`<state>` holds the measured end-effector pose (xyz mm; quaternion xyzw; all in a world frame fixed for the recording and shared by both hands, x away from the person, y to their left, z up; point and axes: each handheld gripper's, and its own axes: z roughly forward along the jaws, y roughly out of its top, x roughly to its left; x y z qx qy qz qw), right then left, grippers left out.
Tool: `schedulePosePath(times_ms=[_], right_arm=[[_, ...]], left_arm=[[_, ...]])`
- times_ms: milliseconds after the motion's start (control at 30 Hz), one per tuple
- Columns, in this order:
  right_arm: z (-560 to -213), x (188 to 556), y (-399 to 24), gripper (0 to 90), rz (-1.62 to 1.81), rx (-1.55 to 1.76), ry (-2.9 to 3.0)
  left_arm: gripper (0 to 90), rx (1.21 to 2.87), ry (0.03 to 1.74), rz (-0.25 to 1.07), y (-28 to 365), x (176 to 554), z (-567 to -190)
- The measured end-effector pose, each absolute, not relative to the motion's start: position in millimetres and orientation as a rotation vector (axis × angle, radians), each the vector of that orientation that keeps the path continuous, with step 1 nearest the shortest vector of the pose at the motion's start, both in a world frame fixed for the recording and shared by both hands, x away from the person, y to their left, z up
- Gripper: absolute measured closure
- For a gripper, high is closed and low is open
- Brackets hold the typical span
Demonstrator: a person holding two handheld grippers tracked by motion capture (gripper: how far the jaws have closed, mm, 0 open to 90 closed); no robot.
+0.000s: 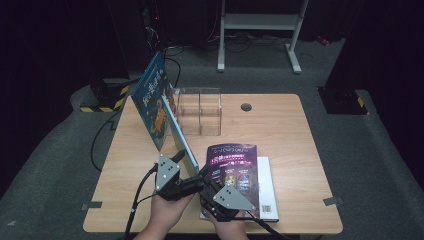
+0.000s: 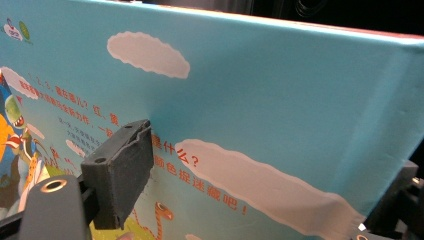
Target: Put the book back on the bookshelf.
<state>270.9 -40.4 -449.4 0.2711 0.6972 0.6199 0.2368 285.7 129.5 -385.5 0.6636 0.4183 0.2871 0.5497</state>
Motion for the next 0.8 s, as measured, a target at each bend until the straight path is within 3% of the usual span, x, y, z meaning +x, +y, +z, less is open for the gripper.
schedulePosePath(times_ms=[800], right_arm=[[-453.3, 265.2, -53.7, 58.3, 1.739, 0.720, 1.989]], left_arm=[[21.5, 1.584, 0.968, 0.687, 145.5, 279.5, -386.3]])
